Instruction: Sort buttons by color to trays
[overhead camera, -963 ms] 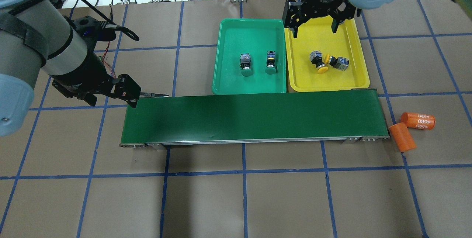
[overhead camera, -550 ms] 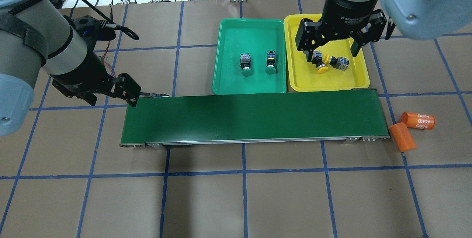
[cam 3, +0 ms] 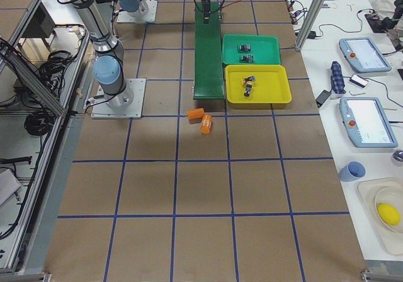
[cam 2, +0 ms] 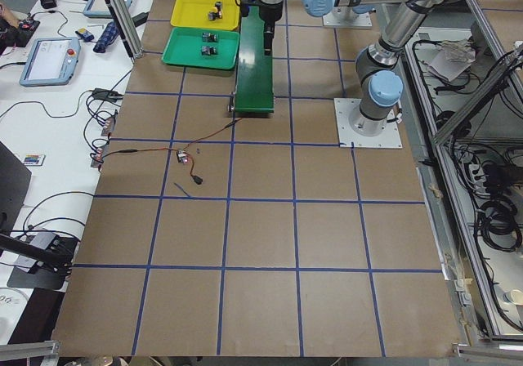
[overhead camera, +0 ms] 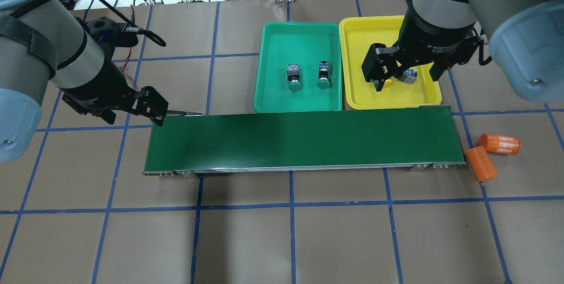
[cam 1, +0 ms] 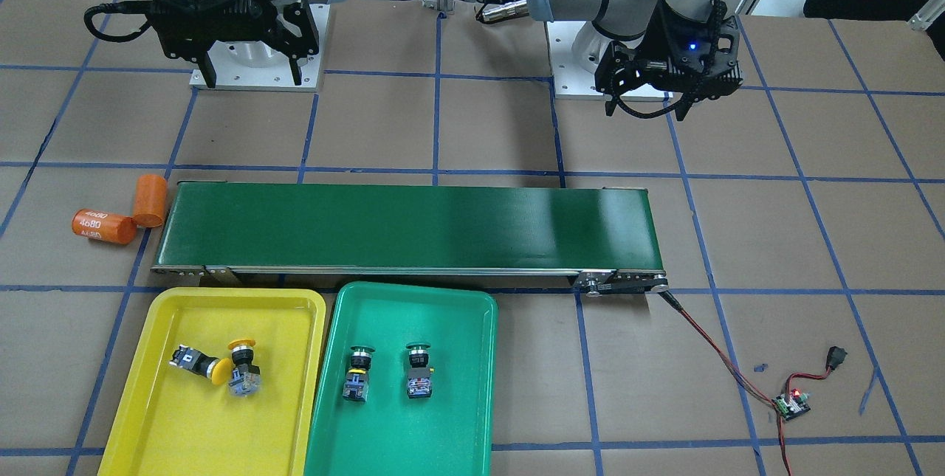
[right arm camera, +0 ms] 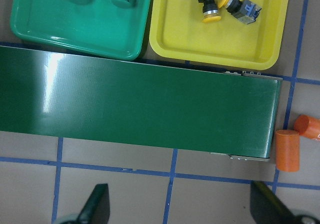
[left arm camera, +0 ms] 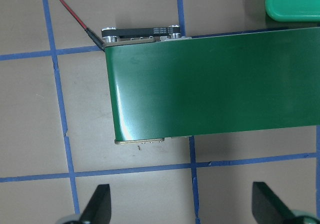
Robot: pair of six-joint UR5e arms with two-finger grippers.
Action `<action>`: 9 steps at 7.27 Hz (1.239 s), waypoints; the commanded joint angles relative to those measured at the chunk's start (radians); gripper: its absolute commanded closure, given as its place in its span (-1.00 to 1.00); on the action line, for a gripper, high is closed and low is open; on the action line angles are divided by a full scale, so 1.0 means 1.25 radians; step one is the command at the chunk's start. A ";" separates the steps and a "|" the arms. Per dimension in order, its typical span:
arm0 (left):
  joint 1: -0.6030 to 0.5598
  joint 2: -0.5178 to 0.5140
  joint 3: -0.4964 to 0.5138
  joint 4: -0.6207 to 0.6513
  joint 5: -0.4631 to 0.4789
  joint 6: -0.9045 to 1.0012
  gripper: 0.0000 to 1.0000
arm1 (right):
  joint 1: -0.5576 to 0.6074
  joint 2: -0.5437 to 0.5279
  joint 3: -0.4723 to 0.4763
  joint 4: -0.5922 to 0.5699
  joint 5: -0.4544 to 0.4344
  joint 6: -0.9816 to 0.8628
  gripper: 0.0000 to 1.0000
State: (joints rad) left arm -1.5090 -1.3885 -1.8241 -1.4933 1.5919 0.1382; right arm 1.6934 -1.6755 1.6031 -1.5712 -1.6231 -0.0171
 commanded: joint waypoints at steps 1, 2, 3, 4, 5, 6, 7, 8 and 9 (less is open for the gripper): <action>0.000 0.000 0.000 0.003 -0.001 0.000 -1.00 | -0.004 0.004 0.000 -0.023 -0.002 -0.011 -1.00; 0.001 0.000 0.000 0.003 -0.001 -0.001 -1.00 | -0.004 0.012 -0.001 -0.023 -0.001 -0.025 -1.00; 0.000 -0.001 0.000 0.003 0.000 -0.001 -1.00 | -0.004 0.014 -0.004 -0.022 -0.001 -0.026 -1.00; 0.001 -0.001 0.000 0.003 -0.001 -0.005 -1.00 | -0.004 0.014 -0.004 -0.022 -0.001 -0.027 -1.00; 0.000 -0.003 0.000 0.003 -0.001 -0.005 -1.00 | -0.004 0.014 -0.003 -0.022 -0.004 -0.027 -1.00; 0.000 -0.003 0.001 0.003 -0.001 -0.006 -1.00 | -0.004 0.014 0.001 -0.022 -0.005 -0.027 -1.00; 0.000 -0.005 0.001 0.003 -0.001 -0.006 -1.00 | -0.004 0.014 0.001 -0.021 0.000 -0.027 -1.00; 0.000 -0.003 0.001 0.003 -0.001 -0.006 -1.00 | -0.004 0.015 0.005 -0.022 0.000 -0.026 -1.00; 0.000 -0.003 0.000 0.003 -0.001 -0.006 -1.00 | -0.004 0.015 0.005 -0.022 -0.001 -0.026 -1.00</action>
State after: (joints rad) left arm -1.5094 -1.3932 -1.8227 -1.4895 1.5907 0.1305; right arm 1.6889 -1.6572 1.6075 -1.5980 -1.6240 -0.0496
